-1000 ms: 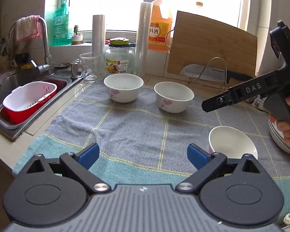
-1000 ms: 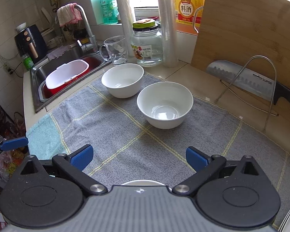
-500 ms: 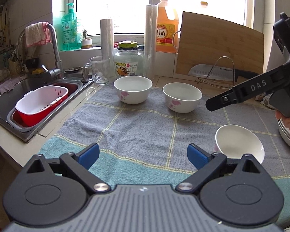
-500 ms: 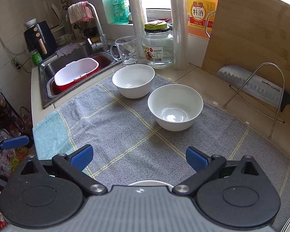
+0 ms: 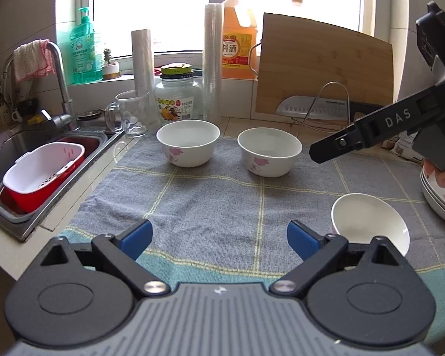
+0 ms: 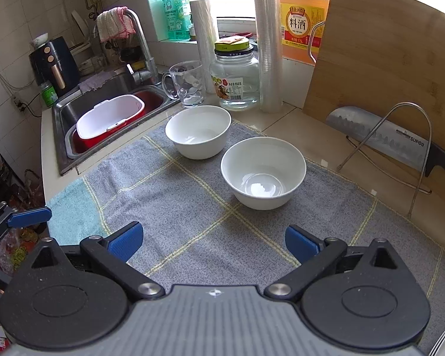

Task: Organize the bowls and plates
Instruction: 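Pull the right gripper back and move it toward a pink-flower bowl, then close the right gripper on the pink-flower bowl's rim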

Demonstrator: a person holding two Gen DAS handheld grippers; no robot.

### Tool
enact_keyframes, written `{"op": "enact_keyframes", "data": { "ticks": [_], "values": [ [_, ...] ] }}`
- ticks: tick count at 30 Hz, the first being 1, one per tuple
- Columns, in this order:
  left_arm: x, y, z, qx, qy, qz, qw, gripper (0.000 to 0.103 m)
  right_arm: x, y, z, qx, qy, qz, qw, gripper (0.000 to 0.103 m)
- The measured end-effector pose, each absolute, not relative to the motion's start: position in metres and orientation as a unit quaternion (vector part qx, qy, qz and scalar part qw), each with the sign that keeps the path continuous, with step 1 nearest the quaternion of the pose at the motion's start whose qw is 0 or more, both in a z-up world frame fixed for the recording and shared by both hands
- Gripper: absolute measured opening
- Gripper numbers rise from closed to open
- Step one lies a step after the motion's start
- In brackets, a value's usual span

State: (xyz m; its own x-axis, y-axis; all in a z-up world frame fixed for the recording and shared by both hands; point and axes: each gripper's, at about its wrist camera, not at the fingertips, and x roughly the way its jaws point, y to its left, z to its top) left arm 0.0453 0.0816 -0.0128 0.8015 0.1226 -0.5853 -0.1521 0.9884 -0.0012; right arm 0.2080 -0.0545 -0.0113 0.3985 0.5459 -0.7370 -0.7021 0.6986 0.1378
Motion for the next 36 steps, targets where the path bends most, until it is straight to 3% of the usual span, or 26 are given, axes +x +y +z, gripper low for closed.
{"op": "enact_keyframes", "data": {
  "ticks": [8, 36],
  "values": [
    [0.084, 0.102, -0.032, 0.0, 0.32, 0.003, 0.948, 0.097, 0.209, -0.05, 0.008, -0.102, 0.371, 0.348, 0.855, 0.103],
    [0.204, 0.096, -0.062, 0.07, 0.303, -0.146, 0.939, 0.097, 0.277, -0.026, -0.029, -0.114, 0.433, 0.293, 0.845, 0.103]
  ]
}}
